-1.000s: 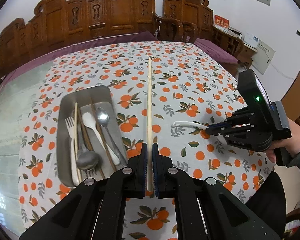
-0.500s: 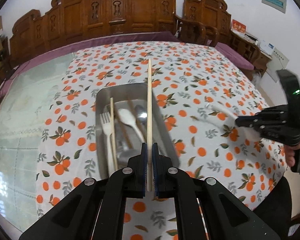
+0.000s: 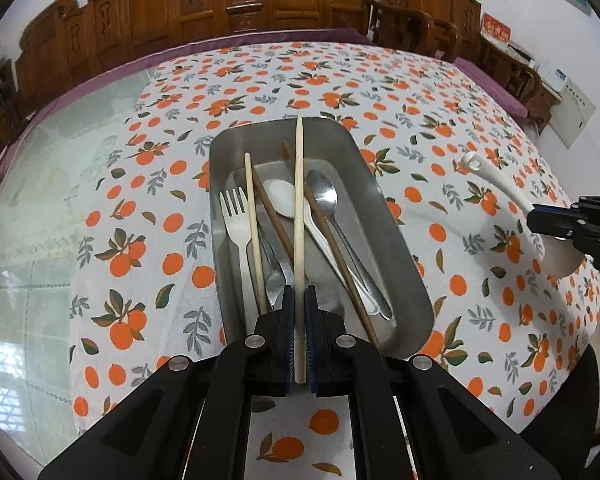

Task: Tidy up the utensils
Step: 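Lower the light chopstick into the tray and open the left tool, then lower the white ladle into the tray and open the right tool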

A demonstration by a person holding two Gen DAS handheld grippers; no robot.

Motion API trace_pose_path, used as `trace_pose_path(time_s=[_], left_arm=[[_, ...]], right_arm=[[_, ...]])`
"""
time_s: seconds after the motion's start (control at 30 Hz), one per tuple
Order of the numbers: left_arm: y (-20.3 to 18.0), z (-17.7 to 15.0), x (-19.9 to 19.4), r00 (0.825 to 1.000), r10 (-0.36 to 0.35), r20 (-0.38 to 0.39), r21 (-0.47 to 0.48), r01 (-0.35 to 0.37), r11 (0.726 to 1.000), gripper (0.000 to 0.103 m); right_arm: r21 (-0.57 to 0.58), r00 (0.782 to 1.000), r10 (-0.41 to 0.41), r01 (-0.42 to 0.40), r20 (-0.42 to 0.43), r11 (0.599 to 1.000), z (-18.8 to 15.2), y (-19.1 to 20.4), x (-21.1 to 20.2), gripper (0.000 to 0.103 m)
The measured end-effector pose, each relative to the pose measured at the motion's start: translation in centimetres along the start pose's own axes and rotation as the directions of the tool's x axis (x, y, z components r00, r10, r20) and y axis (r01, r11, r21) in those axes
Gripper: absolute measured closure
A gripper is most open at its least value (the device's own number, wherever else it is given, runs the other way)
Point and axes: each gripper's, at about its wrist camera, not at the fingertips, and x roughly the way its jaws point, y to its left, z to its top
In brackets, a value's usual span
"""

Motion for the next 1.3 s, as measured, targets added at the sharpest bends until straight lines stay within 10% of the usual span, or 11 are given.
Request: trace_pose_path(time_s=[0.5,1.3], left_arm=[[0.6,0.2,1.4,1.0,-0.01,-0.015,-0.03,0.01,1.0,0.097],[8.6,-0.6,-8.1,0.985,0.057,0.161,-0.149,-0.033,0.988,0.076]], right_arm=[[0.026,1.0,0.031,-0.031,0.006,0.999,0.4,1.5,0.6,0.098],[0.152,0.984,0.159,-0.17,0.08,0.974,6.4,9.3,5.9,0.098]])
